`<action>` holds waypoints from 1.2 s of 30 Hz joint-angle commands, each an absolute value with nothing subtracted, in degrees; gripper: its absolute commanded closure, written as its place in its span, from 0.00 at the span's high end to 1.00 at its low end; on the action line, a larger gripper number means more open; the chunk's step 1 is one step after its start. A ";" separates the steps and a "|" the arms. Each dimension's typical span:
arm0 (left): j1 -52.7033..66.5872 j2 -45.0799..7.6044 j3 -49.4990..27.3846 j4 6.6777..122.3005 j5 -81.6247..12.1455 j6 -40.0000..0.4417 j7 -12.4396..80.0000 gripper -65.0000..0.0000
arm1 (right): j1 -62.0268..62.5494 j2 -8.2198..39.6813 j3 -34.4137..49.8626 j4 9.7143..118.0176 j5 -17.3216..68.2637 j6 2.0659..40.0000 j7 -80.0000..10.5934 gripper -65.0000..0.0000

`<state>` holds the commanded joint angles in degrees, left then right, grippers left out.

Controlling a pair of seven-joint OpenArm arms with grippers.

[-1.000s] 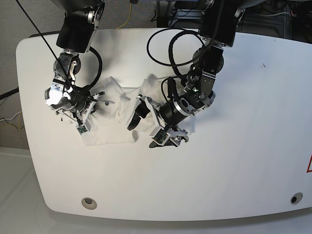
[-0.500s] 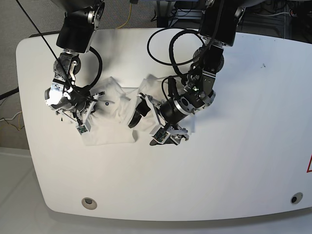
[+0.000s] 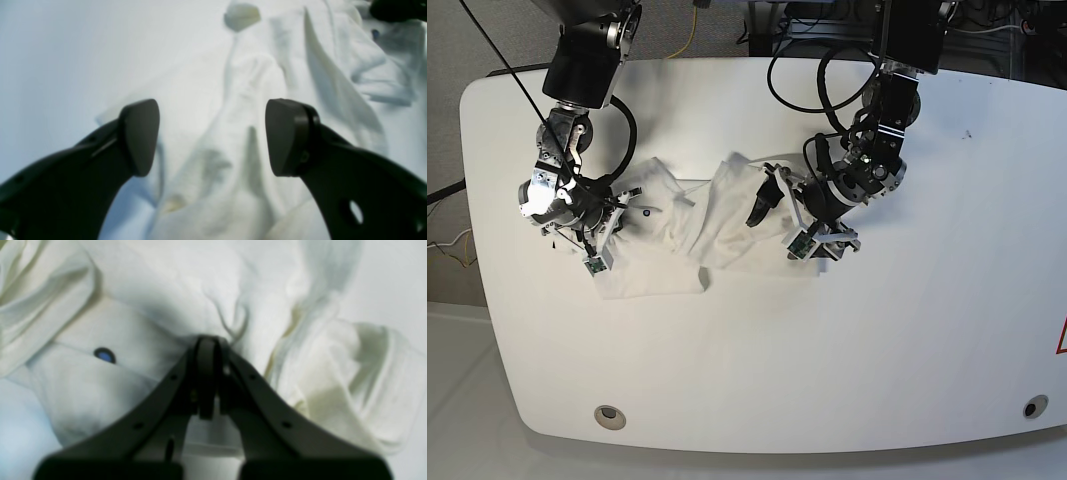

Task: Fold the T-shirt properly
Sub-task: 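Open the right gripper and release the shirt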

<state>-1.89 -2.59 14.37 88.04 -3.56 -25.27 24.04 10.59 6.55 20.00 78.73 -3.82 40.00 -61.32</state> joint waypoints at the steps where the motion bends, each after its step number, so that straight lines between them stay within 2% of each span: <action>1: -1.63 -2.77 14.46 87.78 -3.56 -25.27 24.04 0.50 | 10.68 6.55 20.00 78.73 -3.82 40.00 -61.32 0.03; 6: -1.45 -2.51 14.37 84.62 -3.56 -25.27 24.04 0.02 | 10.77 6.55 20.00 78.73 -3.82 40.00 -61.32 0.03; 7: -1.45 -2.51 14.37 83.91 -3.56 -25.27 24.04 0.00 | 10.77 6.55 20.09 78.73 -3.82 40.00 -61.32 0.03; 11: -1.45 -2.51 14.37 80.92 -3.82 -25.27 23.69 0.06 | 10.86 6.55 20.26 78.73 -3.82 40.00 -61.32 0.03; 14: -1.27 -2.42 14.37 79.96 -3.82 -25.27 21.85 0.03 | 10.95 6.55 20.26 78.90 -3.82 40.00 -61.32 0.03; 28: -0.75 -2.51 14.37 77.58 -3.74 -25.27 19.38 0.03 | 12.79 6.99 20.26 79.08 -3.91 40.00 -62.37 0.05; 31: -0.75 -2.51 14.29 77.58 -3.74 -25.27 19.38 0.03 | 13.67 6.99 20.70 80.48 -3.91 40.00 -63.34 0.17; 33: -0.75 -2.51 14.29 77.58 -3.74 -25.27 19.38 0.03 | 14.02 6.99 21.76 81.71 -3.91 40.00 -64.22 0.28; 36: -0.75 -2.59 14.29 77.58 -3.74 -25.27 19.38 0.03 | 14.20 6.81 23.69 84.62 -3.82 40.00 -65.80 0.51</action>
